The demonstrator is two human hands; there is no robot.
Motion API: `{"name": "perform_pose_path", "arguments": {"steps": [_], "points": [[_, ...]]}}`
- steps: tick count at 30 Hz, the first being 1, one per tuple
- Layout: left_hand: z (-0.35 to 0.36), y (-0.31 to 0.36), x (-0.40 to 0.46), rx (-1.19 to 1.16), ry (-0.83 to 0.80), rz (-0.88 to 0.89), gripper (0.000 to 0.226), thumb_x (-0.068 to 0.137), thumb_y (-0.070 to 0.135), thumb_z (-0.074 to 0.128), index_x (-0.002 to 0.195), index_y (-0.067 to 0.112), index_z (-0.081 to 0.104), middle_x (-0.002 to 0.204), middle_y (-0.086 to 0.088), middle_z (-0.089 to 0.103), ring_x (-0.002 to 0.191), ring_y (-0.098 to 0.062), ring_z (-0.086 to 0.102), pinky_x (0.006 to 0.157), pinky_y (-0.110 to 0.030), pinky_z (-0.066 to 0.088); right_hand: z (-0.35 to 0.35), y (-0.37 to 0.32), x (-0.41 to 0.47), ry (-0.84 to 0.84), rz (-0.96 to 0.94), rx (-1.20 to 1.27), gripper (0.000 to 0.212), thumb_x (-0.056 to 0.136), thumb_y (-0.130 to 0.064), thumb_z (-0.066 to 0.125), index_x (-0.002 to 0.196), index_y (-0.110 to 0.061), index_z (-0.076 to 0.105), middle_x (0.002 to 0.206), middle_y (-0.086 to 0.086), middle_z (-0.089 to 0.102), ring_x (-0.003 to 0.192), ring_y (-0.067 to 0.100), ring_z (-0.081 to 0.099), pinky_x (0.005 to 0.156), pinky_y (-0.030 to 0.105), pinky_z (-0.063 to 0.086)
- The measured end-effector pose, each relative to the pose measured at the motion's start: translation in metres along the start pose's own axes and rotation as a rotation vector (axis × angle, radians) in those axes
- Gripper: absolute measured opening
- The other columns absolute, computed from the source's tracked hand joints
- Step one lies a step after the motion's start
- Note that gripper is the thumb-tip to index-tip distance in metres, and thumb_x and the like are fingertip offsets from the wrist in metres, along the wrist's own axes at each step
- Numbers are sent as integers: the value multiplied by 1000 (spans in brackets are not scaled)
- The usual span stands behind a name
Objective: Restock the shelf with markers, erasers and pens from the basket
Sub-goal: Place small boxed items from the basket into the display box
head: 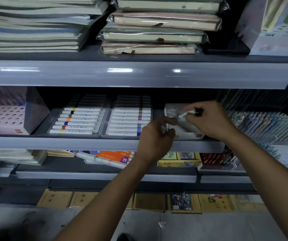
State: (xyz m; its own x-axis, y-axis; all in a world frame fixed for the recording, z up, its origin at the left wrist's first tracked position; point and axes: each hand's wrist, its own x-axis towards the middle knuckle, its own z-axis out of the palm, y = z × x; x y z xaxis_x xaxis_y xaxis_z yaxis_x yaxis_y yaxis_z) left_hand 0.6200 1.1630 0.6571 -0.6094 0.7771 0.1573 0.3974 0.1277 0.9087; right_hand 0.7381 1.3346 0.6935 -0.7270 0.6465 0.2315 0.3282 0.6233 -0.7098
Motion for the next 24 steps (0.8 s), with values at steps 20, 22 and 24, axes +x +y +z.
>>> {"name": "perform_pose_path", "arguments": {"steps": [20,22,24], "points": [[8,-1,-3,304,-3,185,15,102,21,66,103,17,80,99,2,80,72,-8,68,63,-14,43,3,7,34,-268,-73,-608,42,90,-13,65,130,-26,67,115,5,71,99,27,68,82,38,59],[8,-1,-3,306,1,181,15,102,21,67,101,17,80,99,3,80,78,-11,71,64,-13,42,4,6,33,-276,-73,-636,47,91,-11,63,134,-30,65,122,3,71,106,27,68,88,41,59],[7,0,-3,308,-4,177,15,102,21,66,100,17,81,100,3,80,81,-13,73,64,-11,41,4,8,33,-275,-60,-664,45,91,-9,62,132,-25,67,118,5,72,103,27,68,87,42,59]]}}
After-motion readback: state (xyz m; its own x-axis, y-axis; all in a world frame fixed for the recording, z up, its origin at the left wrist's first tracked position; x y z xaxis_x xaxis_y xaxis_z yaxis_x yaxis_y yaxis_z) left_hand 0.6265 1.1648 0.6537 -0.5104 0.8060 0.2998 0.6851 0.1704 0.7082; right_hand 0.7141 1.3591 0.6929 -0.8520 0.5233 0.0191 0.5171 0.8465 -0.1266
